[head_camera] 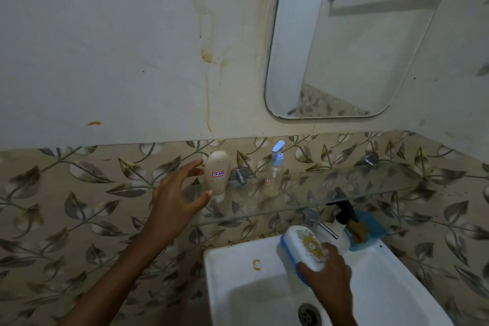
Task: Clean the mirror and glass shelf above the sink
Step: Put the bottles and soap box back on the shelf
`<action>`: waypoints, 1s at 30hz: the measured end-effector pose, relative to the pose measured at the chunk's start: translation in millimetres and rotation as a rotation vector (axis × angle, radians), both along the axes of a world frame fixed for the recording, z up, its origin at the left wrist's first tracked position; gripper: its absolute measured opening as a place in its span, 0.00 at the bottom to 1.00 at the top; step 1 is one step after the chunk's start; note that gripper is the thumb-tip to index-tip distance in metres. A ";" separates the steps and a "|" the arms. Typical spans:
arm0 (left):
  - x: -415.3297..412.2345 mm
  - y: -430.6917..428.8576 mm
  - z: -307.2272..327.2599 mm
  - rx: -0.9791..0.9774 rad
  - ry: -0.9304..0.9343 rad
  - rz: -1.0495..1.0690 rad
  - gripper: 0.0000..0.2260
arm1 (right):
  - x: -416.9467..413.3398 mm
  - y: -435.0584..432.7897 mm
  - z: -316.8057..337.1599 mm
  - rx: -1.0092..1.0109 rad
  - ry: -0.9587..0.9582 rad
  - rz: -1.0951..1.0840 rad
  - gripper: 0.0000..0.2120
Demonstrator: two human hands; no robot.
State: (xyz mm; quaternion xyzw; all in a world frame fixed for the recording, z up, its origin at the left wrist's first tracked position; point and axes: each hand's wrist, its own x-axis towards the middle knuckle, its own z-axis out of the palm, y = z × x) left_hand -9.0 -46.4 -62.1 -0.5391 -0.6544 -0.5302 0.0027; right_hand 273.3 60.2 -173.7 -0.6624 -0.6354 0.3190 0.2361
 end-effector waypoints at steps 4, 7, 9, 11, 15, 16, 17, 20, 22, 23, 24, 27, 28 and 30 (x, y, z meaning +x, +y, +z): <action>-0.4 3.6 -3.0 -0.012 -0.018 0.004 0.31 | 42.0 -16.7 68.5 0.125 0.115 0.029 0.44; -0.9 4.2 -5.0 -0.008 -0.026 0.002 0.32 | 55.9 -23.4 110.4 0.319 0.313 0.015 0.36; -0.2 4.6 -4.4 -0.007 -0.042 -0.005 0.31 | 54.3 -17.8 128.6 0.441 0.348 0.007 0.31; 0.1 6.5 -3.3 -0.006 -0.040 -0.013 0.30 | 46.4 -1.8 138.7 0.540 0.304 0.003 0.31; 0.9 10.7 -1.5 -0.014 -0.035 -0.022 0.29 | 25.5 48.1 136.2 0.609 0.128 0.010 0.34; 1.8 11.3 -1.0 -0.019 -0.036 -0.024 0.30 | 19.4 57.7 133.2 0.596 0.080 0.023 0.34; 2.5 12.3 -0.2 -0.020 -0.032 -0.025 0.30 | 13.1 65.7 130.4 0.575 0.044 0.035 0.34; 4.7 12.9 0.3 -0.015 -0.038 -0.016 0.30 | -3.1 76.9 122.2 0.511 -0.028 0.036 0.37; 4.3 13.7 1.2 -0.013 -0.028 -0.004 0.30 | -9.5 77.4 117.9 0.473 -0.060 0.023 0.40; 4.4 14.4 2.2 -0.011 -0.028 -0.001 0.29 | -11.4 77.1 115.5 0.465 -0.074 0.015 0.41; 4.3 15.2 2.5 -0.005 -0.033 -0.002 0.28 | -12.7 76.0 112.9 0.465 -0.084 0.012 0.41; 4.0 17.6 2.6 0.023 -0.038 -0.010 0.31 | -12.9 73.7 110.8 0.455 -0.072 0.027 0.44; 3.5 18.5 1.7 0.025 -0.030 -0.011 0.31 | -11.5 72.7 112.5 0.457 -0.067 0.035 0.45; 2.6 20.4 0.1 0.022 -0.024 -0.012 0.32 | -4.7 70.1 113.1 0.502 -0.008 0.005 0.44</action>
